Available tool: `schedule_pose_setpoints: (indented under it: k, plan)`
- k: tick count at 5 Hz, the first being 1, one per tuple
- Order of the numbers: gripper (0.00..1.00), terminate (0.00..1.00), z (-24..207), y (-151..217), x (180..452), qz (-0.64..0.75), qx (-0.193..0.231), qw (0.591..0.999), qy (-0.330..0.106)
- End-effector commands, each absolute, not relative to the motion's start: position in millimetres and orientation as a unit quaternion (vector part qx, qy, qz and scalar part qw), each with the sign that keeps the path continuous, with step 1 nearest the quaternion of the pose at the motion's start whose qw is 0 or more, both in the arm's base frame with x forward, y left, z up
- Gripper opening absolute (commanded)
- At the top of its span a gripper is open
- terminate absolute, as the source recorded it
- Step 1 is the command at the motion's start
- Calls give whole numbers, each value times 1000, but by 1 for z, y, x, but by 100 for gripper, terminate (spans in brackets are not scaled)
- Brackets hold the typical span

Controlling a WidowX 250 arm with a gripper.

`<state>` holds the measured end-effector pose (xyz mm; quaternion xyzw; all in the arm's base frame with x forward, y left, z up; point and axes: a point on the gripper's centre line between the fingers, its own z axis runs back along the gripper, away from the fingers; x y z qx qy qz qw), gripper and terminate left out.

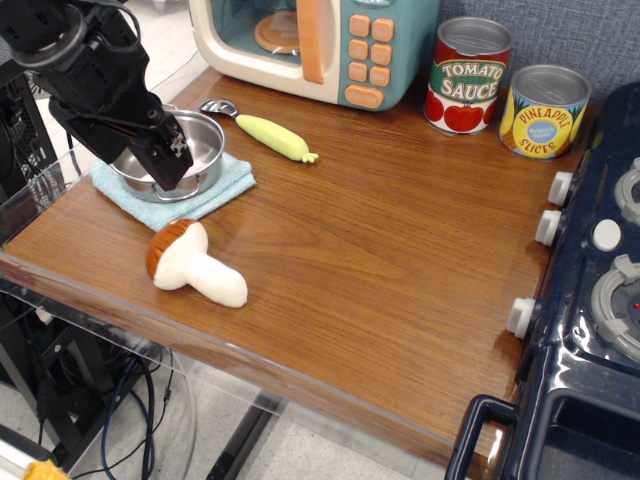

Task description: PICK UP THE SPOON AND PUT NEAR THE VESSEL

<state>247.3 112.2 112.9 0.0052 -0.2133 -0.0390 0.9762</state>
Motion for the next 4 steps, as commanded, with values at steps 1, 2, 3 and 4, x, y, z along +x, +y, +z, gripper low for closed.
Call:
schedule_pose_setpoints:
  k: [1, 2, 3, 4]
  plan:
    - [100, 0, 113, 112, 247, -39, 5, 976, -213]
    - [100, 0, 113, 113, 256, 21, -3, 976, -219]
    - [100, 0, 114, 112, 269, 58, -20, 975, -211]
    - [100, 0, 122, 115, 285, 145, -10, 965, -217]
